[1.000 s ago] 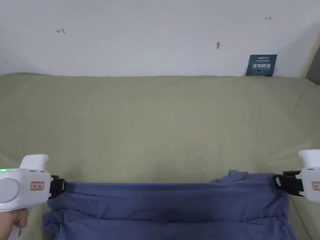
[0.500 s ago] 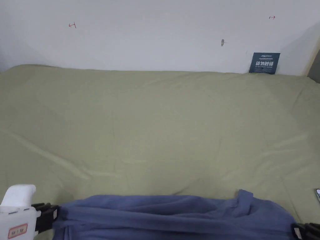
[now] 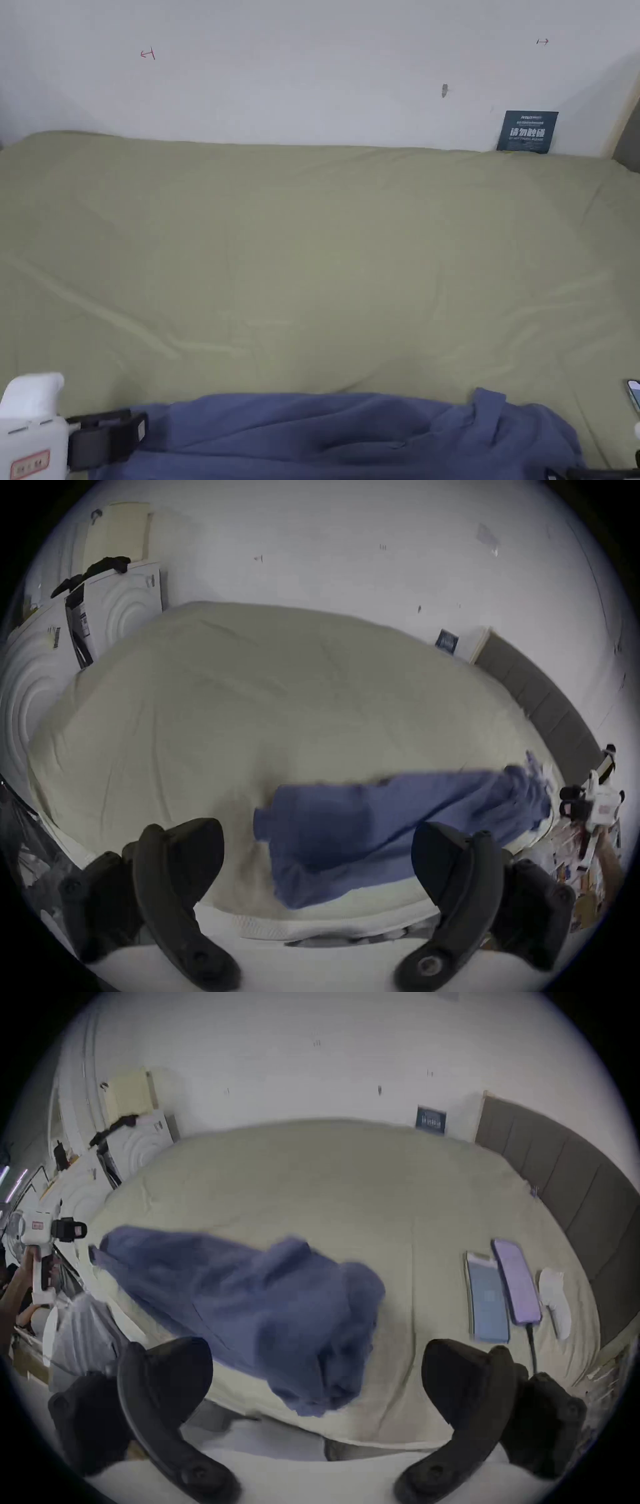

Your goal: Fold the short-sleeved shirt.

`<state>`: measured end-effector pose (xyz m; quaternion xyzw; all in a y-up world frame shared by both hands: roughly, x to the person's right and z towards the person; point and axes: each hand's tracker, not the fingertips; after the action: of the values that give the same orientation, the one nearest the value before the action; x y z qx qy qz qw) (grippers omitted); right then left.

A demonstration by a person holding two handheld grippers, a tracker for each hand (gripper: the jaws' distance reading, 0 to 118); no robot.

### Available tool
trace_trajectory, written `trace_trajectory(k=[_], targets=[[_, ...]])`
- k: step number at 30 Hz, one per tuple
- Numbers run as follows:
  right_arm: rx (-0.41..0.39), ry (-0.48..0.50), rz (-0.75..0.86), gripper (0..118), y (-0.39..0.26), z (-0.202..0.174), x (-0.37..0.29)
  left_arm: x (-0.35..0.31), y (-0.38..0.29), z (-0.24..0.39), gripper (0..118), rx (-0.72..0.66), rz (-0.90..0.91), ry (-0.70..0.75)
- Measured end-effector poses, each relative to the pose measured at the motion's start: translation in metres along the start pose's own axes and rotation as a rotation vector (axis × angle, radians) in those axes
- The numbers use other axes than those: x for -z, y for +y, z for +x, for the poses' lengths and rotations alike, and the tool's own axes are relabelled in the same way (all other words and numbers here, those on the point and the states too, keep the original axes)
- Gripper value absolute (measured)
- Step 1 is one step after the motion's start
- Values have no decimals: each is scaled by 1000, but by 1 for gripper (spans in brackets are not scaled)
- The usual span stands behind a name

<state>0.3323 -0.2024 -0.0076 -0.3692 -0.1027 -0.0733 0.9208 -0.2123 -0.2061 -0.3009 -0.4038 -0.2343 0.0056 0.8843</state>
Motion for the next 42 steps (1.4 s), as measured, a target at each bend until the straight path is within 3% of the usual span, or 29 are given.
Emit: trace_trajectory(k=[6, 7, 8, 9, 10, 11, 12, 17, 22, 28, 34, 39, 42], targets=[[16, 42, 262, 118, 76, -55, -24, -53, 66, 97, 111, 78, 274, -95], [11, 26, 341, 114, 87, -68, -31, -52, 75, 97, 110, 83, 324, -87], [7, 1, 404, 99, 93, -80, -38, -57, 79, 109, 105, 82, 383, -71], [8, -39, 475, 77, 101, -92, -44, -64, 82, 123, 96, 124, 457, -34], [26, -80, 552, 53, 107, -103, -47, -69, 81, 136, 79, 154, 529, -8], [28, -105, 593, 20, 112, -111, -49, -75, 78, 149, 41, 168, 586, 27], [32, -125, 651, 10, 112, -119, -52, -76, 78, 160, 3, 201, 608, 74], [-30, -253, 754, 6, 117, -147, -60, -76, 70, 175, 0, 175, 624, 94], [-45, -259, 762, 6, 118, -154, -62, -82, 77, 176, 0, 256, 695, 152], [-26, -249, 755, 6, 121, -156, -58, -84, 83, 159, 0, 230, 662, 154], [-34, -222, 725, 6, 107, -167, -53, -69, 88, 68, 0, 1, 321, -83], [-45, -213, 694, 6, 93, -178, -50, -30, 64, -32, 0, -163, -29, -172], [-36, -201, 666, 6, 85, -183, -43, -3, 46, -76, 0, -261, -151, -287]])
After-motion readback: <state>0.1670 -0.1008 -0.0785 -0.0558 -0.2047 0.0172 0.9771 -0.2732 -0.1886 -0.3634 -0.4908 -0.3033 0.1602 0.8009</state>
